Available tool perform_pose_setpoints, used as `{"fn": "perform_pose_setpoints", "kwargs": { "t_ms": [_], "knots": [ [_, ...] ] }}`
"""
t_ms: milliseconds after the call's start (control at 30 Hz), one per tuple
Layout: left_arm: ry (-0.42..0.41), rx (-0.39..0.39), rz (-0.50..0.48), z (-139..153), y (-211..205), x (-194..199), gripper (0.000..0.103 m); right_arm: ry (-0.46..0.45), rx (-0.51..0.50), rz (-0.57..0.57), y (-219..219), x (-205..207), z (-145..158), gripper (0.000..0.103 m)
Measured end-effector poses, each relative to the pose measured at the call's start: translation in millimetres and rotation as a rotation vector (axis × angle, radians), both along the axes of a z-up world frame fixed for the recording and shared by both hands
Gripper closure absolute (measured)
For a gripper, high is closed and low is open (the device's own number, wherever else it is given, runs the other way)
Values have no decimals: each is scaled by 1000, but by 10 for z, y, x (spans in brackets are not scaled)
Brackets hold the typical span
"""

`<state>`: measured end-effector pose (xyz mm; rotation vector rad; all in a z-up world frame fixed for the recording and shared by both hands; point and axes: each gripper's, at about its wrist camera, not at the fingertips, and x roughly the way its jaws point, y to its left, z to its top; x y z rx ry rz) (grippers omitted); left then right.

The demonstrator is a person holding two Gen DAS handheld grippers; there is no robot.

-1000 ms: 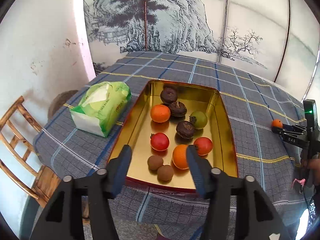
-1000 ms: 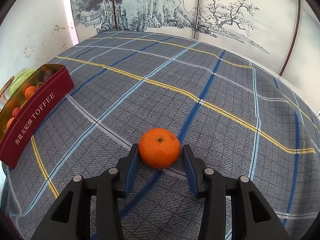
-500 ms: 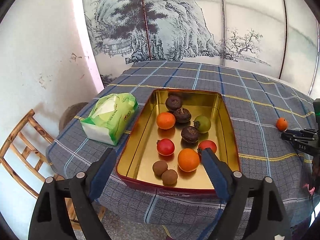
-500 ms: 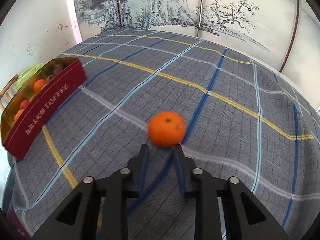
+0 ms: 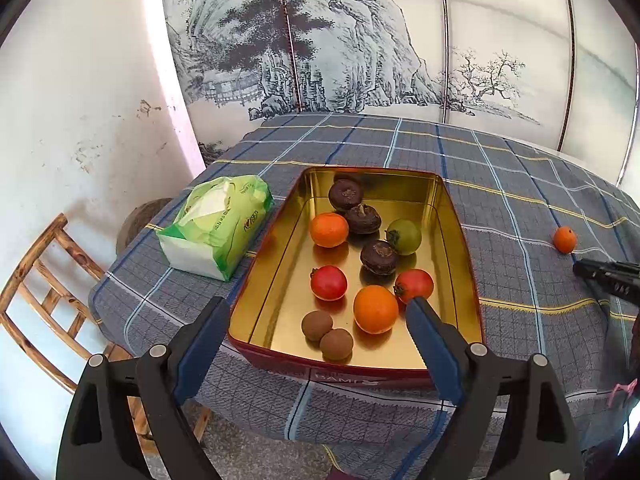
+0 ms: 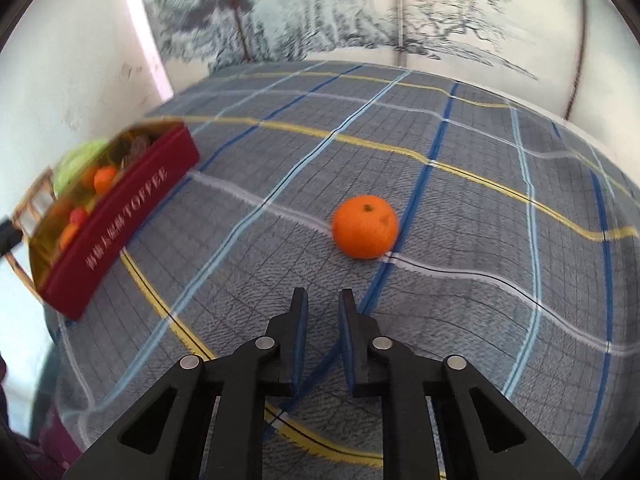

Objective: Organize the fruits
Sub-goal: 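Carry the orange into the tin and open the right tool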

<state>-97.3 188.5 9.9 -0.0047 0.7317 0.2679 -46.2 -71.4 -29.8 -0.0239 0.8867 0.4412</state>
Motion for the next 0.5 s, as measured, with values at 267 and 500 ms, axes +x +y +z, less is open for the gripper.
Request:
{"fn": "perform_pose_setpoints", "kwargs": {
  "t_ms": [267, 500],
  "knots": [
    [29, -8, -25, -42, -83, 45, 16, -42, -48, 13, 53, 191, 127, 58],
    [39, 15, -39, -63, -135, 60, 14, -22, -118, -2, 190, 529, 9, 65]
  ]
}}
